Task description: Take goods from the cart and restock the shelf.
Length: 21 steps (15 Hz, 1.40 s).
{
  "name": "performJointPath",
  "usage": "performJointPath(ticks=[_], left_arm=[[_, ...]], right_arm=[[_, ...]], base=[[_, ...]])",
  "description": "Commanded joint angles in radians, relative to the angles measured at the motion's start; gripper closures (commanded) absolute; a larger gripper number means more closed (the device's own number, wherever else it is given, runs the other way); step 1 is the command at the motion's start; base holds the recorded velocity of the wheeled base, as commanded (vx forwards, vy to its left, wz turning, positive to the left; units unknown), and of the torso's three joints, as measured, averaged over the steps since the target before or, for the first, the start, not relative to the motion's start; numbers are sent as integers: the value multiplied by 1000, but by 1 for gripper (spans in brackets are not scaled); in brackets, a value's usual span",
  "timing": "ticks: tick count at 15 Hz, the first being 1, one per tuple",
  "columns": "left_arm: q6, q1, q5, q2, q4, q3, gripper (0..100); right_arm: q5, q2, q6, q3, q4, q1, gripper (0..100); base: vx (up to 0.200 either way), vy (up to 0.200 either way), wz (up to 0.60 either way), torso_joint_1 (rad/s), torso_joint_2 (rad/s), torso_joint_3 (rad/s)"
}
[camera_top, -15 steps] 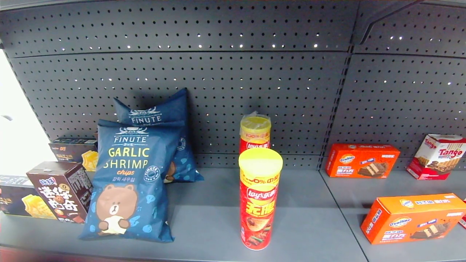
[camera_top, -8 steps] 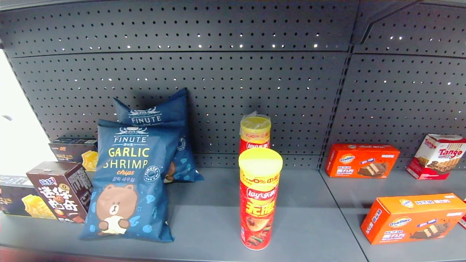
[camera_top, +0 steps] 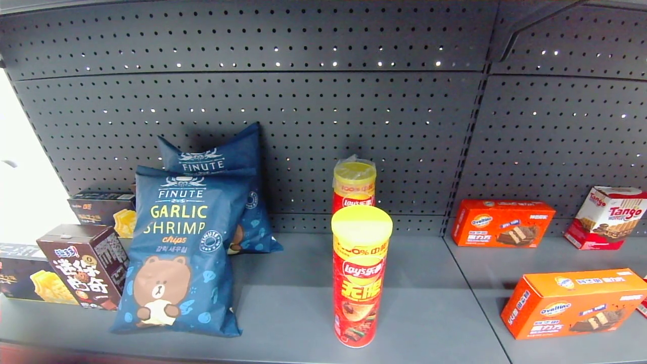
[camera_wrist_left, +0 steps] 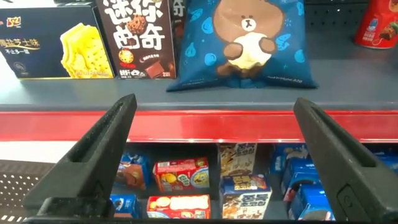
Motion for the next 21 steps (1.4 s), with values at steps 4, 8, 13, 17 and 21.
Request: performJointPath(ticks=[4,8,13,17,21], left_arm=[[-3,1,4,-1,-1,0,0],[-3,0,2,-1,-1,0,0],[-1,0,-1,-1,-1,0,0],[-1,0,-1,-1,-1,0,0],[-1,0,-1,-1,-1,0,0]], right_arm=[[1,1,0,0,0,0,0],[1,1,0,0,0,0,0],[1,1,0,0,0,0,0],[1,1,0,0,0,0,0],[1,1,0,0,0,0,0]], base=[[0,0,0,0,0,0],[0,0,0,0,0,0],[0,0,-120,1,0,0],[0,0,0,0,0,0],[0,50,0,1,1,1]])
